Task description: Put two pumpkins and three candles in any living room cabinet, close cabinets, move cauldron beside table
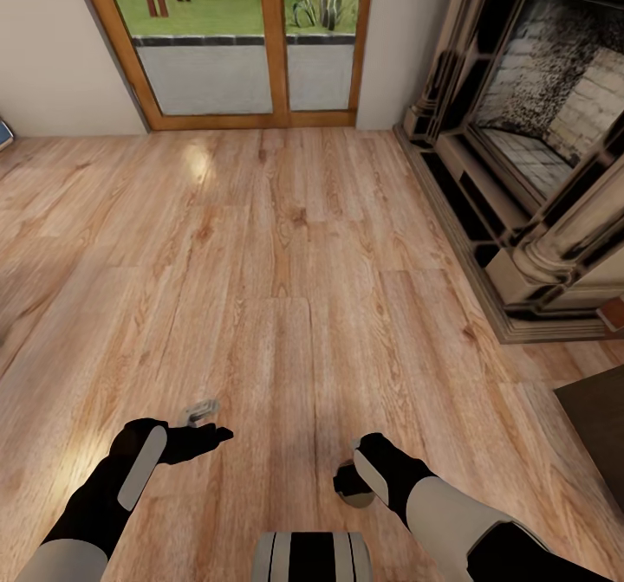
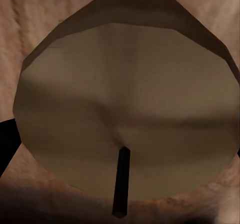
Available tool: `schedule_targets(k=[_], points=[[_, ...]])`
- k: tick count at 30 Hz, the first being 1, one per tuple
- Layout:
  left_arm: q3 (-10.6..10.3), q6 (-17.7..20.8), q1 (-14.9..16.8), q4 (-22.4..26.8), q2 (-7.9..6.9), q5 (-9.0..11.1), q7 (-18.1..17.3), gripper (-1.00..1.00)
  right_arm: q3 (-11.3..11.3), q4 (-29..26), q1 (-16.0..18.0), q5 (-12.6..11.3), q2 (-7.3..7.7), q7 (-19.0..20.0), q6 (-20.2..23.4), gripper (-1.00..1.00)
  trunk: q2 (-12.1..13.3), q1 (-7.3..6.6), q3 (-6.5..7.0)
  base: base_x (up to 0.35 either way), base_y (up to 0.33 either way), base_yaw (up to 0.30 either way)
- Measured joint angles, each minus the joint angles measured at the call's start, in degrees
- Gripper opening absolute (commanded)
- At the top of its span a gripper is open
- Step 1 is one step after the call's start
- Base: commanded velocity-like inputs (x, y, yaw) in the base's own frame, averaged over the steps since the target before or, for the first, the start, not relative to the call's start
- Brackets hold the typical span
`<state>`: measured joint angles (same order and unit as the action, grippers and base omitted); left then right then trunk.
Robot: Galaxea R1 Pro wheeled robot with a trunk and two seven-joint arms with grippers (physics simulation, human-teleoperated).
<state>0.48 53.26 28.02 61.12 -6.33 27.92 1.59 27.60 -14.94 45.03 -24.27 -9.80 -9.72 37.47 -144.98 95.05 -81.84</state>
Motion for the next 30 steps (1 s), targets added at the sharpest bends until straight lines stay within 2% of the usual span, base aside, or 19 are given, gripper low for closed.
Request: schedule_targets(k=[11,12,30], points=[[0.0,0.0,0.0,0.0,0.0,0.0,0.0,1.0,0.0,0.0,0.0,0.1,0.0,0.1,0.0,1.0,0.0,0.0,0.0,0.0,0.0,0.0],[0.0,0.0,0.0,0.0,0.0,0.0,0.0,1.0,0.0,0.0,0.0,0.1,0.0,0.1,0.0,-1.0,0.0,0.0,0.0,0.0,0.0,0.0],[0.0,-0.2,0.0,0.0,0.0,0.0,0.1,1.0,0.0,0.0,0.0,0.0,0.0,0.1,0.0,-1.0,0.0,0.0,0.0,0.0,0.0,0.0]])
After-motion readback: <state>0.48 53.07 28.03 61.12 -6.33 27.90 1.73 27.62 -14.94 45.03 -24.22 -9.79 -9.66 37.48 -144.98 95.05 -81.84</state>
